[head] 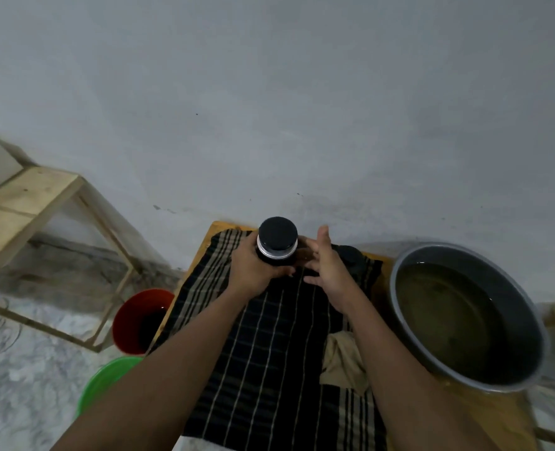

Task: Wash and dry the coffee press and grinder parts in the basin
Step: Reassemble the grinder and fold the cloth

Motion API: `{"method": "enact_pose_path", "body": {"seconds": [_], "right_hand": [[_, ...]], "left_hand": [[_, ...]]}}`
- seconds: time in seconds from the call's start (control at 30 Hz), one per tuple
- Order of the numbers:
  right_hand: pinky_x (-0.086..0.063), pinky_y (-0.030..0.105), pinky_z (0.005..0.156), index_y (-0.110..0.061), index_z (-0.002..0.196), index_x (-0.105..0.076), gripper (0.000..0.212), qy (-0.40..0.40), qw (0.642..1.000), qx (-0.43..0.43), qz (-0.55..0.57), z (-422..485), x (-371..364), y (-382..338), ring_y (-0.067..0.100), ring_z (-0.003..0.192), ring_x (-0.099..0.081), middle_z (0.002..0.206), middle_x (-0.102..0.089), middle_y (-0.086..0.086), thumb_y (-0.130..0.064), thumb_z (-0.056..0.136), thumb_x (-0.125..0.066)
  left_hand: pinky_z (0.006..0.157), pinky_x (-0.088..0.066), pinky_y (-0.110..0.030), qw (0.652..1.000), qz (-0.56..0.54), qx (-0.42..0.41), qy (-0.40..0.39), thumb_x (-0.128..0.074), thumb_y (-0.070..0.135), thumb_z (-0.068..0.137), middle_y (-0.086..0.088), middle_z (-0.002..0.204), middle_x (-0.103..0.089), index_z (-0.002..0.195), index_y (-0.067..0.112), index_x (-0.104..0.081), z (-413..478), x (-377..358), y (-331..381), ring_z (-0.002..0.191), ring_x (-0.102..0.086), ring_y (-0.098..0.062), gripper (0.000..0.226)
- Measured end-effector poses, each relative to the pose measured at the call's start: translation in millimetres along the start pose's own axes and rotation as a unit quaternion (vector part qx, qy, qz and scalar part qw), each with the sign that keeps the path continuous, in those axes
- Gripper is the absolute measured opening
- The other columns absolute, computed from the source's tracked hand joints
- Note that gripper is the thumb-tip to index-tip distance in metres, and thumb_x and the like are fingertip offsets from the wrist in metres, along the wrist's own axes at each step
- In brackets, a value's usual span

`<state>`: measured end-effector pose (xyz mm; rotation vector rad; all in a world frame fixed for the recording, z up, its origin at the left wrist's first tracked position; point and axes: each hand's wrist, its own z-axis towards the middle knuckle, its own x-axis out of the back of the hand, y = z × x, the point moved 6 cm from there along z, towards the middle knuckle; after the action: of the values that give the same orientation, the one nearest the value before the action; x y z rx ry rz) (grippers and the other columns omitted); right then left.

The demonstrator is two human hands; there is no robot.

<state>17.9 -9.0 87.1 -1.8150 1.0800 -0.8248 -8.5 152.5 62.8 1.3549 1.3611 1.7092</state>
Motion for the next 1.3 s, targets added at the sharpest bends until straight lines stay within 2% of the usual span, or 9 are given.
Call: {"method": "enact_pose_path", "body": {"seconds": [0.3,0.57,0.67,0.83,0.97,1.03,1.1,1.2,1.3], "right_hand": [[-0.029,0.053,0.119,-0.028,0.151,-0.045,0.099,0.013,0.998,-0.02,0.062,29,-11,-1,0.025,0.143,-0.042,0.154,-0.048,0.004,-0.086,0.076,-0.017],[-0.03,0.054,0.119,-0.023,0.154,-0.039,0.08,0.013,0.997,-0.011,0.078,51,-5,3,0.023,0.145,-0.04,0.156,-0.043,0.005,-0.072,0.096,-0.013],[-0.039,0.049,0.114,-0.019,0.15,-0.045,0.072,0.032,0.997,0.013,0.062,49,4,6,0.024,0.135,-0.05,0.148,-0.05,0.007,-0.066,0.1,-0.02],[-0.059,0.035,0.09,-0.01,0.133,-0.061,0.041,0.091,0.994,0.031,-0.042,25,50,40,0.017,0.097,-0.07,0.109,-0.069,0.002,-0.037,0.105,-0.048],[-0.054,0.032,0.085,-0.011,0.124,-0.066,0.028,0.079,0.971,0.003,-0.228,-3,85,99,0.013,0.098,-0.066,0.109,-0.068,-0.002,-0.028,0.103,-0.055],[-0.048,0.026,0.081,-0.013,0.112,-0.07,0.018,0.076,0.952,-0.031,-0.294,-16,95,131,0.013,0.098,-0.063,0.105,-0.069,0.0,-0.023,0.099,-0.063],[-0.048,0.026,0.077,-0.02,0.101,-0.068,0.009,0.058,0.942,-0.076,-0.322,-27,97,162,0.018,0.098,-0.066,0.101,-0.069,0.0,-0.019,0.092,-0.069],[-0.053,0.037,0.092,-0.022,0.119,-0.064,0.038,0.039,0.93,-0.097,-0.351,-40,84,192,0.018,0.109,-0.061,0.12,-0.059,-0.002,-0.021,0.083,-0.077],[-0.048,0.039,0.104,-0.02,0.135,-0.058,0.044,0.075,0.918,-0.056,-0.384,-44,83,200,0.02,0.12,-0.055,0.136,-0.053,0.001,-0.015,0.091,-0.061]], "left_hand": [[0.089,-0.05,-0.028,0.999,0.006,0.023,0.024,-0.098,0.016,0.057,0.008,0.115,-0.061,0.129,0.017,-0.048,33,-8,-16,0.107,-0.062,-0.015,0.088],[0.095,-0.052,-0.031,1.0,0.007,0.02,0.023,-0.098,0.023,0.058,0.01,0.115,-0.067,0.129,0.02,-0.056,56,-17,-23,0.109,-0.064,-0.013,0.083],[0.097,-0.054,-0.035,1.0,0.015,0.02,0.006,-0.098,0.027,0.058,0.008,0.116,-0.066,0.129,0.018,-0.054,57,-17,-26,0.108,-0.063,-0.012,0.084],[0.111,-0.045,-0.044,0.997,0.063,0.029,0.029,-0.094,0.042,0.063,-0.001,0.139,-0.054,0.143,0.017,-0.043,39,-12,-42,0.13,-0.051,-0.021,0.098],[0.106,-0.038,-0.049,0.973,0.161,0.099,0.132,-0.084,0.05,0.074,-0.008,0.138,-0.046,0.14,0.016,-0.043,-20,-25,-60,0.133,-0.04,-0.028,0.085],[0.099,-0.047,-0.043,0.981,0.142,0.12,0.049,-0.079,0.049,0.079,-0.001,0.121,-0.057,0.131,0.018,-0.052,-46,-58,-73,0.117,-0.054,-0.021,0.066],[0.086,-0.053,-0.032,0.975,0.128,0.144,-0.111,-0.078,0.044,0.083,0.002,0.107,-0.064,0.127,0.018,-0.059,-69,-98,-85,0.102,-0.064,-0.017,0.055],[0.086,-0.053,-0.027,0.926,0.16,0.161,-0.301,-0.075,0.034,0.088,-0.005,0.118,-0.067,0.136,0.018,-0.057,-100,-146,-92,0.104,-0.065,-0.019,0.054],[0.083,-0.06,-0.039,0.904,0.201,0.154,-0.345,-0.066,0.031,0.089,-0.006,0.107,-0.07,0.118,0.02,-0.063,-110,-169,-84,0.095,-0.067,-0.023,0.032]]}}
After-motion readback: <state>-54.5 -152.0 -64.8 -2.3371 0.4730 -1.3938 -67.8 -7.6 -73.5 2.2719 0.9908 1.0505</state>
